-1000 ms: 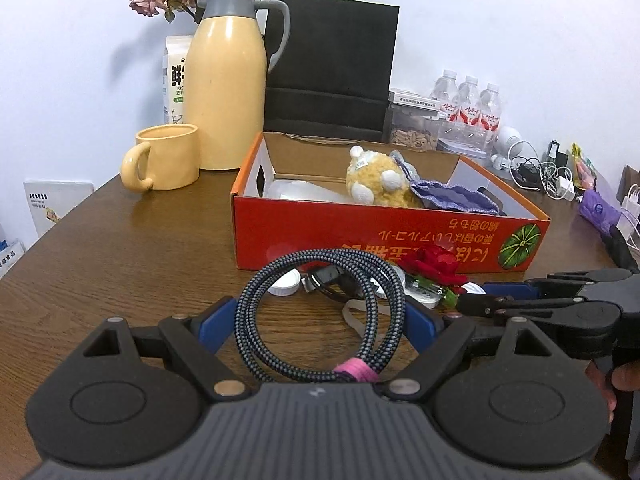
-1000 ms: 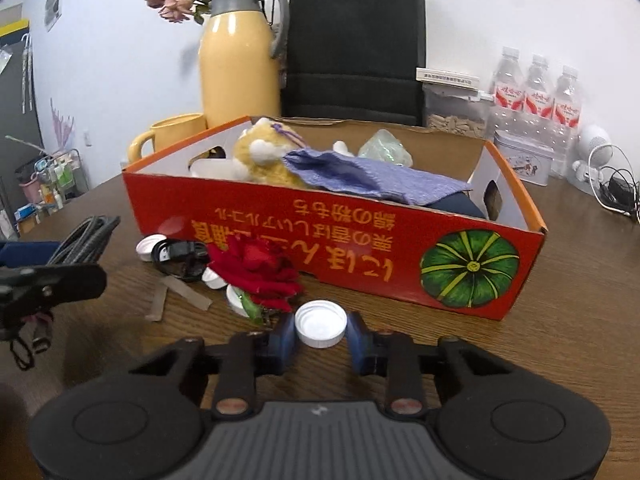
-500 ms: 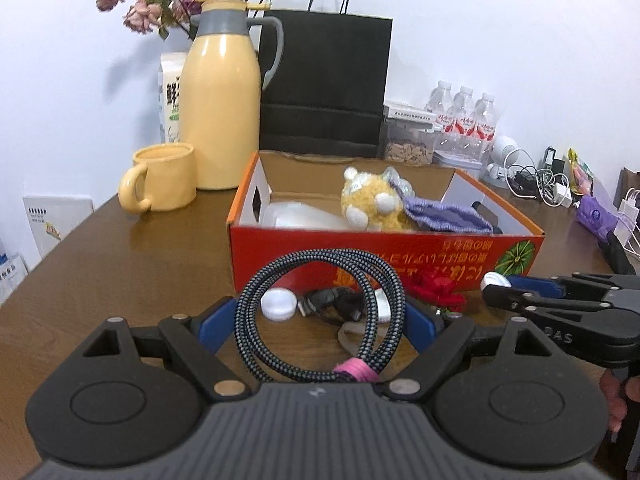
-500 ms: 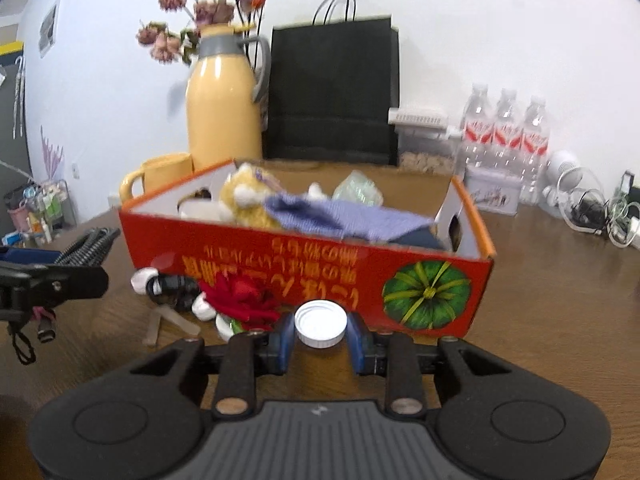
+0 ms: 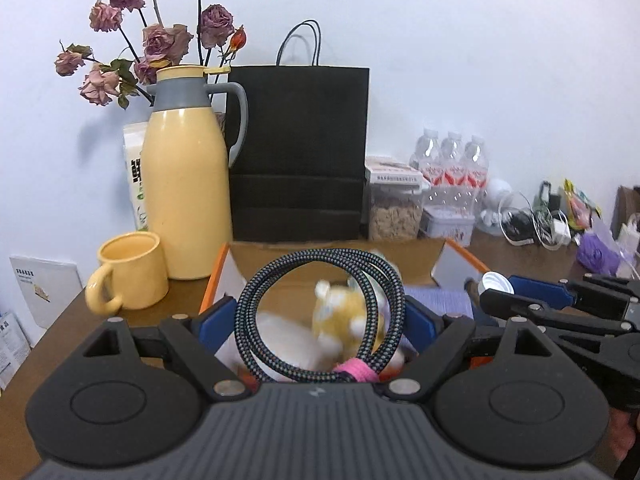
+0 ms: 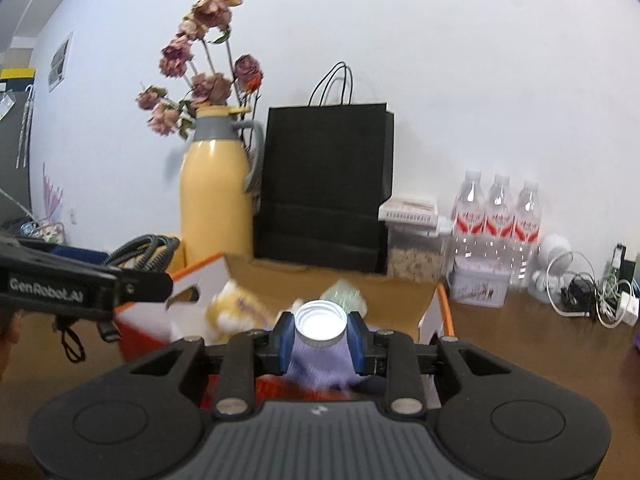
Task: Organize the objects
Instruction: 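Carry the black cable and small white cap into the box and open both tools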
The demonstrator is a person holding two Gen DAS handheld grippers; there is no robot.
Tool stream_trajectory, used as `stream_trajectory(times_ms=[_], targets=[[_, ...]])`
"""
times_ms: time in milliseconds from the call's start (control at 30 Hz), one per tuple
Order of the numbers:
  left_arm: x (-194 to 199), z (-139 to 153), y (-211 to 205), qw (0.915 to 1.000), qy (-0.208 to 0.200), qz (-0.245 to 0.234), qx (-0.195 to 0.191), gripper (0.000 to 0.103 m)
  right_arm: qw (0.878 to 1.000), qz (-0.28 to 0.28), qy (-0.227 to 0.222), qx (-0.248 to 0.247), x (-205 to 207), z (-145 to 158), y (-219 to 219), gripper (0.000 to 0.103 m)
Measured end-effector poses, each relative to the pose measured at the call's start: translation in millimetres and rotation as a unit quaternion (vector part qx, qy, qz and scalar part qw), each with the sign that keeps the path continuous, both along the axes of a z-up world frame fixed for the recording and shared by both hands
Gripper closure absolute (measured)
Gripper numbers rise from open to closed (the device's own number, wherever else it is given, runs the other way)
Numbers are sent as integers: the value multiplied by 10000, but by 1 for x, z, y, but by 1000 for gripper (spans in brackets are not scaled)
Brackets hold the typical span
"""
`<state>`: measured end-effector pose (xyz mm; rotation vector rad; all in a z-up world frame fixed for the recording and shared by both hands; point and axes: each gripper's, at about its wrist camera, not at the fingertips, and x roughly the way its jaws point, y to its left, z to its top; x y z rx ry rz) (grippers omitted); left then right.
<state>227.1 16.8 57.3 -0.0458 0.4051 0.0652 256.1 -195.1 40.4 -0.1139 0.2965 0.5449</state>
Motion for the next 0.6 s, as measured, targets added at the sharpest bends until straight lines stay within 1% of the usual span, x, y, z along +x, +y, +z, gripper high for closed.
stream_trajectory(times_ms=[100, 200, 267, 367, 433, 600], targets=[[22, 6, 3, 9999, -101, 52, -108, 16, 10000, -52, -35, 61, 20, 6, 7, 76], [48, 7, 4, 9998, -86, 154, -91, 16, 9999, -78, -17, 64, 43, 8, 16, 76], [64, 4, 5, 9997, -22, 220, -74, 16, 9999, -80, 23, 56, 57, 6, 23, 76], [87, -5, 12, 9991, 86, 369, -169, 16, 9998, -112, 136, 99, 73, -3, 28, 76], [98, -10, 15, 9989, 216, 388, -142, 16, 9997, -94, 235, -15, 82, -12, 31, 76], [109, -24, 17, 9983, 454, 363, -66, 16, 9992, -180, 370, -4, 90, -19, 28, 76]])
